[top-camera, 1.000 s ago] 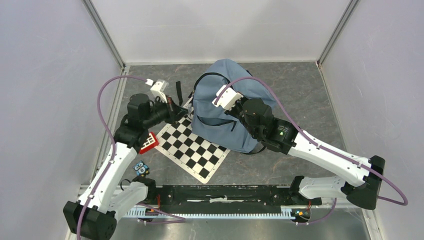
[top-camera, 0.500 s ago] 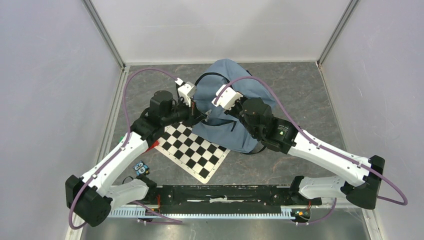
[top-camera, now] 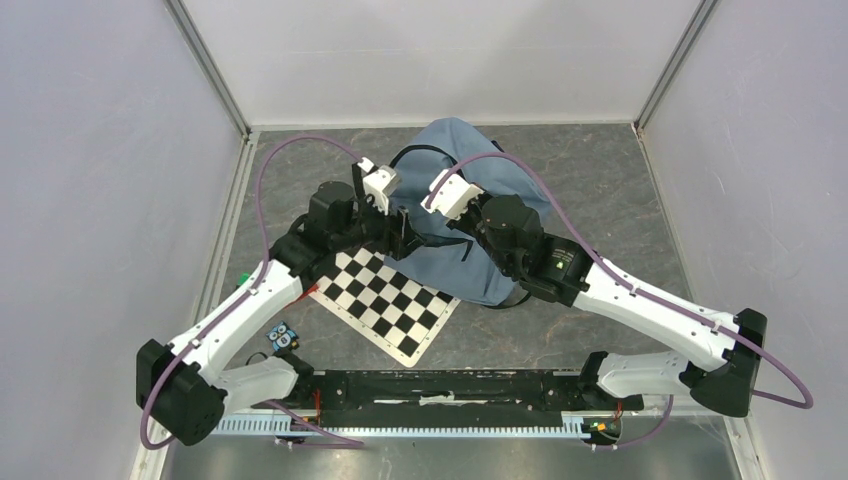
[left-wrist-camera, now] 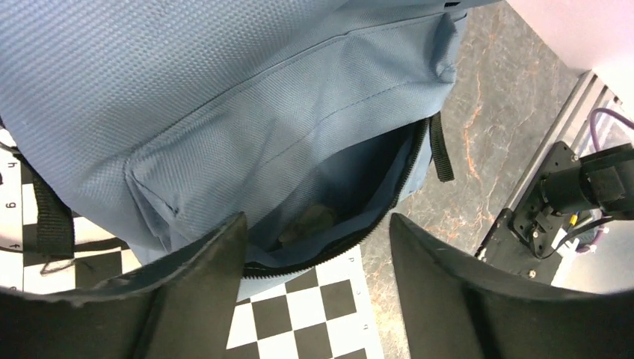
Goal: Pack the student bag
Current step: Place the stationery in the student bag, then pick up the stationery from the center of the board.
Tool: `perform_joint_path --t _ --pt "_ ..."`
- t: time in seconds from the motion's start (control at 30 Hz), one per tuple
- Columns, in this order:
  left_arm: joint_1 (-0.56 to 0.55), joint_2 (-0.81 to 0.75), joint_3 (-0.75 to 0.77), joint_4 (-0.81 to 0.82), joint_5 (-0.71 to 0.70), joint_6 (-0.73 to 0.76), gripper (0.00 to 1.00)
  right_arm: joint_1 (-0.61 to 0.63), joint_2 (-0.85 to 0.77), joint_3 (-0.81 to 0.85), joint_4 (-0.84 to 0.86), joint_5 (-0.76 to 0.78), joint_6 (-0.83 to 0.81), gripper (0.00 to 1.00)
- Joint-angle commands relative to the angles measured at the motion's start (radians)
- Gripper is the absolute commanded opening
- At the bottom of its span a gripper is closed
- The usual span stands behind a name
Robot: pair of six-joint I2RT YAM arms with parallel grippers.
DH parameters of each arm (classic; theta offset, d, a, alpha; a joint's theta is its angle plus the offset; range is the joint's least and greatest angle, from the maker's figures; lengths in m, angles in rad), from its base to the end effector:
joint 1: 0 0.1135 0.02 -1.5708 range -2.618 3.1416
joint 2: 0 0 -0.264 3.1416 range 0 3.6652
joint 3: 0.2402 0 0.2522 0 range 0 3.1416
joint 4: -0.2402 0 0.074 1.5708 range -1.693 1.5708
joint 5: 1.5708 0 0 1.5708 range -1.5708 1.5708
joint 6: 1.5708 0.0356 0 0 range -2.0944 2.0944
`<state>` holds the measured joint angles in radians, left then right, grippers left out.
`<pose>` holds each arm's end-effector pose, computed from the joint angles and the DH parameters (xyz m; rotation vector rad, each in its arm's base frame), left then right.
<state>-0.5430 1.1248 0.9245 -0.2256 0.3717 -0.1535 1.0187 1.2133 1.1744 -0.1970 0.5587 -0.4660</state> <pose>0.2123 -0.1432 0.3175 0.6389 1.9584 -0.8111 0.1608 0.2251 0.3869 -0.8802 1.5373 -0.1053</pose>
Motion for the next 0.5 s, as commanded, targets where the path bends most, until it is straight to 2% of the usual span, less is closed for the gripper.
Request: perform_joint_path --t 0.0,0.1,0.2,0.27,0.4,0.47 --pt "0.001 -0.071 -0.001 0.039 -0.108 0.010 0.82 0.006 0.013 0.036 0.023 -0.035 0.013 0.00" --pt "0.006 -0.115 0.004 0.015 -0.166 0.022 0.93 0.006 0.009 0.037 0.023 -0.035 0.013 0.00" --pt "0.039 -0.153 0.007 -0.015 -0.229 0.047 0.96 0.006 0.005 0.041 0.019 -0.036 0.013 0.00" --pt "0.103 -0.175 0.002 -0.024 -0.221 0.044 0.98 0.005 0.002 0.043 0.016 -0.036 0.012 0.00" --pt "0.322 -0.214 -0.026 -0.008 -0.122 -0.007 1.00 0.006 -0.001 0.045 0.014 -0.036 0.012 0.00" --pt "0.423 -0.204 -0.040 -0.023 -0.139 -0.035 1.00 0.006 -0.003 0.046 0.014 -0.035 0.013 0.00"
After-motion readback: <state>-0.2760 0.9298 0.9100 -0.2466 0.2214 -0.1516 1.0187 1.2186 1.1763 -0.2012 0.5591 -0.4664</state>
